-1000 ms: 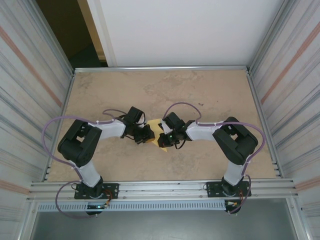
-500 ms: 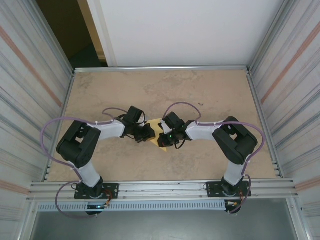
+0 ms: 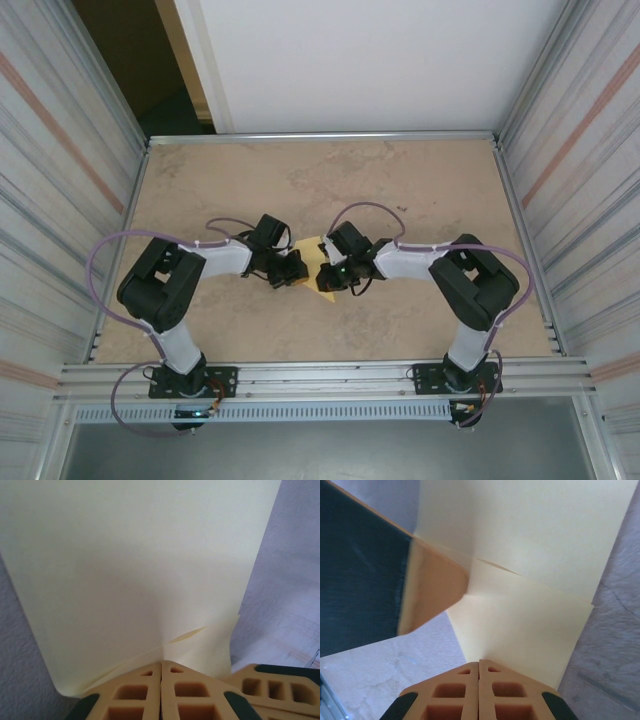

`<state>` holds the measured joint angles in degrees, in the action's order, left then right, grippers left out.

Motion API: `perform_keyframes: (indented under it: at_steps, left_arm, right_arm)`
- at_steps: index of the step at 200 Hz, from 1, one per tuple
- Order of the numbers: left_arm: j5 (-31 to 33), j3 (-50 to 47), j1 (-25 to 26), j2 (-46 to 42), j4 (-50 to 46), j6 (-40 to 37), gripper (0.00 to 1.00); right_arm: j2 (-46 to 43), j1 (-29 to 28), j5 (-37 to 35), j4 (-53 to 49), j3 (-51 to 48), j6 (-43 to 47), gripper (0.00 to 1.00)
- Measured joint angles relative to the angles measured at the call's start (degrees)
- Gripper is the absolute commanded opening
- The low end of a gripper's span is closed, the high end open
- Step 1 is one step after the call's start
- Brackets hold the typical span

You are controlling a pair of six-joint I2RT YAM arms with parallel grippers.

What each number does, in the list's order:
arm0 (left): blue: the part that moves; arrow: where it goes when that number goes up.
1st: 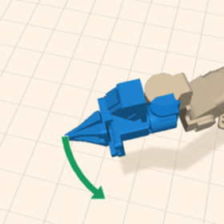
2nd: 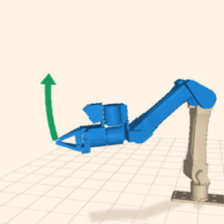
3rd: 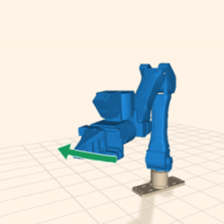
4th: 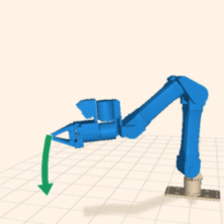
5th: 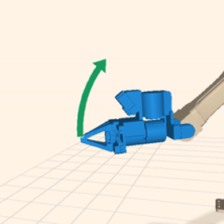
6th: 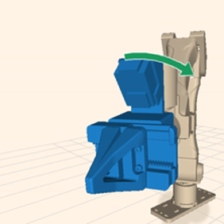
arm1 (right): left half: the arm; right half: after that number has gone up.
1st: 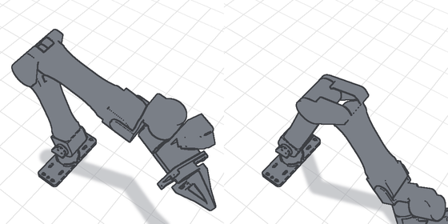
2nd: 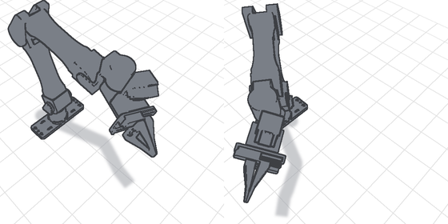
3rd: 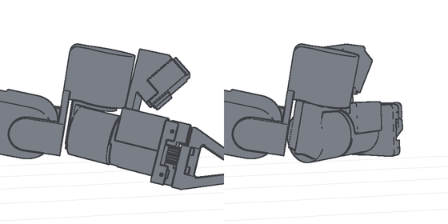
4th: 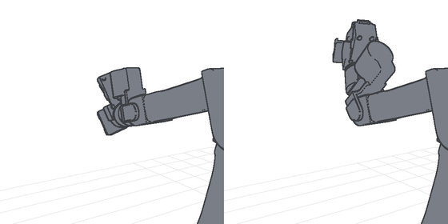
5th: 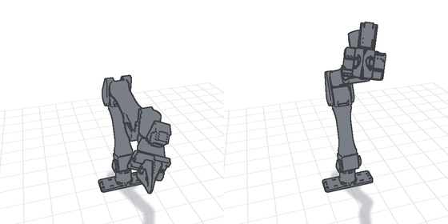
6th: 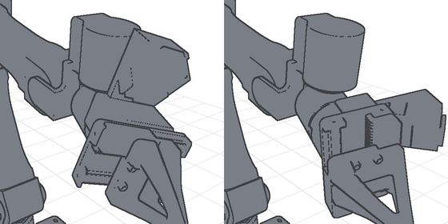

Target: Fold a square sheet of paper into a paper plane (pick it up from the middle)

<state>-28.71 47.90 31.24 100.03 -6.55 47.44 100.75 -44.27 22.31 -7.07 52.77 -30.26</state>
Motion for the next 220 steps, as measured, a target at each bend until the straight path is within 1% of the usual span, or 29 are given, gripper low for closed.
perform_keyframes:
  at_steps: [15, 68, 134, 220]
  left_arm:
    - [-0.2, 0.6, 0.0, 0.4, -0.6, 0.0, 0.08]
    - [-0.3, 1.7, 0.0, 1.3, -1.2, 0.0, 0.08]
    - [-0.5, 1.9, 0.0, 1.5, -1.6, -0.1, 0.08]
    - [-1.7, 2.9, -0.5, 2.5, -2.3, -1.2, 0.08]
  right_arm:
    - [-1.0, -0.4, 0.0, -0.4, 0.6, -0.3, 0.05]
    - [-0.1, -2.1, 0.1, -0.6, 1.7, -0.7, 0.03]
    - [2.2, -0.7, 0.1, -0.8, 1.7, -0.7, 0.03]
    - [2.3, 0.1, 0.0, -1.6, 1.0, -0.3, 0.02]
